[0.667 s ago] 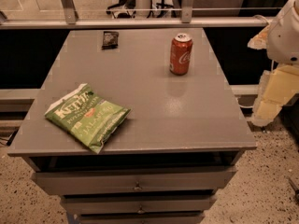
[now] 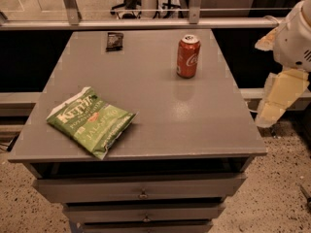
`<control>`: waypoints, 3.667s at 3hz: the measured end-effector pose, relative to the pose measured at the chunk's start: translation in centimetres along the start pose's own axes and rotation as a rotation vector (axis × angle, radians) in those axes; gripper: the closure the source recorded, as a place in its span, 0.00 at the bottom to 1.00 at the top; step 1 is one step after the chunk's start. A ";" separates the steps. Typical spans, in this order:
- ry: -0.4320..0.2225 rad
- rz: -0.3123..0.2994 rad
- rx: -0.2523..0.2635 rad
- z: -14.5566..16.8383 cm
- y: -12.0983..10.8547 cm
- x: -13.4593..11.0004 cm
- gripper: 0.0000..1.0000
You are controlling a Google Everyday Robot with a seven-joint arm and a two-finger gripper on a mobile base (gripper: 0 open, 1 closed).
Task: Knock coke can over
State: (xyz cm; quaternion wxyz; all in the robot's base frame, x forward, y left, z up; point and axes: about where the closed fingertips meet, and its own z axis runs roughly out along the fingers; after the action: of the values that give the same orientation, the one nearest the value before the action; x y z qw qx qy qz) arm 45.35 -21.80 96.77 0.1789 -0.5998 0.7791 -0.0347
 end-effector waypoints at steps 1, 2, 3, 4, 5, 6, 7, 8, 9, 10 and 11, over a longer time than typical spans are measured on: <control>-0.049 0.073 0.064 6.2 -5.8 0.7 0.00; -0.089 0.128 0.092 9.9 -9.7 1.5 0.00; -0.196 0.180 0.105 13.4 -13.4 1.1 0.00; -0.347 0.217 0.067 15.8 -15.3 -0.7 0.00; -0.562 0.235 -0.027 17.5 -15.6 -5.2 0.00; -0.680 0.229 -0.091 17.6 -15.1 -8.3 0.00; -0.790 0.203 -0.162 16.8 -13.2 -11.5 0.00; -0.884 0.179 -0.248 15.8 -10.6 -14.5 0.00; -0.955 0.132 -0.304 13.6 -8.6 -16.5 0.00; -1.008 0.093 -0.333 11.5 -7.0 -17.5 0.00; -1.033 0.075 -0.338 10.5 -6.3 -17.7 0.00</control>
Offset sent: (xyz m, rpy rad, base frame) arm 0.1804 -0.0432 -0.1041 0.1674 -0.1282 -0.1813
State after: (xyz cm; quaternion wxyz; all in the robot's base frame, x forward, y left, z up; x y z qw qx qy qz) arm 58.39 -5.08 92.91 0.4406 -0.5310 0.6054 0.3968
